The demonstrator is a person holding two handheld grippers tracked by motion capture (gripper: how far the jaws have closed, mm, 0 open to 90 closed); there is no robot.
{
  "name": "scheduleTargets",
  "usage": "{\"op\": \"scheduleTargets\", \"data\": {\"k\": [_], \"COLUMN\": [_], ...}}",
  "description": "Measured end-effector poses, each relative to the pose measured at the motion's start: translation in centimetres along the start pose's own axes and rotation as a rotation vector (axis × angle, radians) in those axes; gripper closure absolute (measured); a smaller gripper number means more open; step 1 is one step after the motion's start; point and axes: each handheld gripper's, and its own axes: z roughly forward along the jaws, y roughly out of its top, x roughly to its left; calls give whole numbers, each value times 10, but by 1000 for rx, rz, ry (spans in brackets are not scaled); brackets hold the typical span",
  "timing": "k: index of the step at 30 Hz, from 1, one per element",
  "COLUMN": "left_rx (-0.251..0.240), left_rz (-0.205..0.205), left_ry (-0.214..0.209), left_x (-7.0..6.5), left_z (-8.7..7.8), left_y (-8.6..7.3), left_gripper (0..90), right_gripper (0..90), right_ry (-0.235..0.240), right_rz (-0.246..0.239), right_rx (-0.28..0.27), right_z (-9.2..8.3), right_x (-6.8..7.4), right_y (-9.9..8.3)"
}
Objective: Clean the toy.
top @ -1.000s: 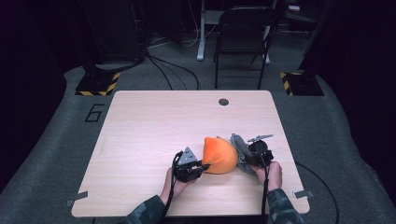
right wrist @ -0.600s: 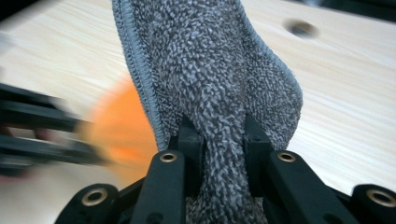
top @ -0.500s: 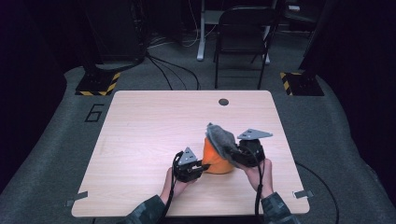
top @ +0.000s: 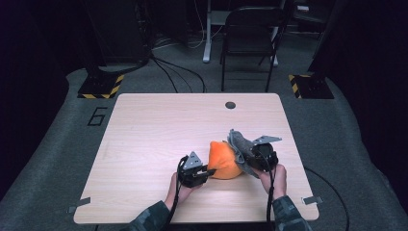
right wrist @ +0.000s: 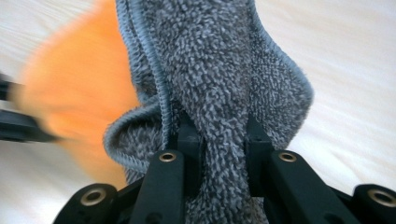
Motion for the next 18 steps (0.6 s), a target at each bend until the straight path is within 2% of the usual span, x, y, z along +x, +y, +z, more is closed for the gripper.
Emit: {"op": "scheduleTargets", "data": {"k": [1,4,8,11,13,15,17,18], "left_rx": [-2,-3,-5,-4,-2,0,-2,-2], "left_rz": [1,-3,-5,-10,-10,-10,-6,-6], "left_ry": [2,2,1,1,0,-1,2,3], "left_x": [0,1,2,2,2,3,2,2], "left_z": [0,1,1,0,0,0,0,0], "left_y": [0,0,-1,-1,-1,-2,-1,-1], "left_gripper": [743,743,743,742,742,742,742,742], "right_gripper": [746,746,742,742,743,744,744,744], "right_ry": [1,-26,-41,-69,-100,-104,-62,-36], "right_rz": [33,47,48,37,24,13,10,-9], "right_rx": [19,76,166,179,146,69,-24,-61], "right_z": [6,19,37,37,27,8,-13,-21], "right_x": [-10,-20,-25,-25,-22,-17,-7,-1], "right_y": [-5,-13,-22,-20,-15,-6,3,7]}}
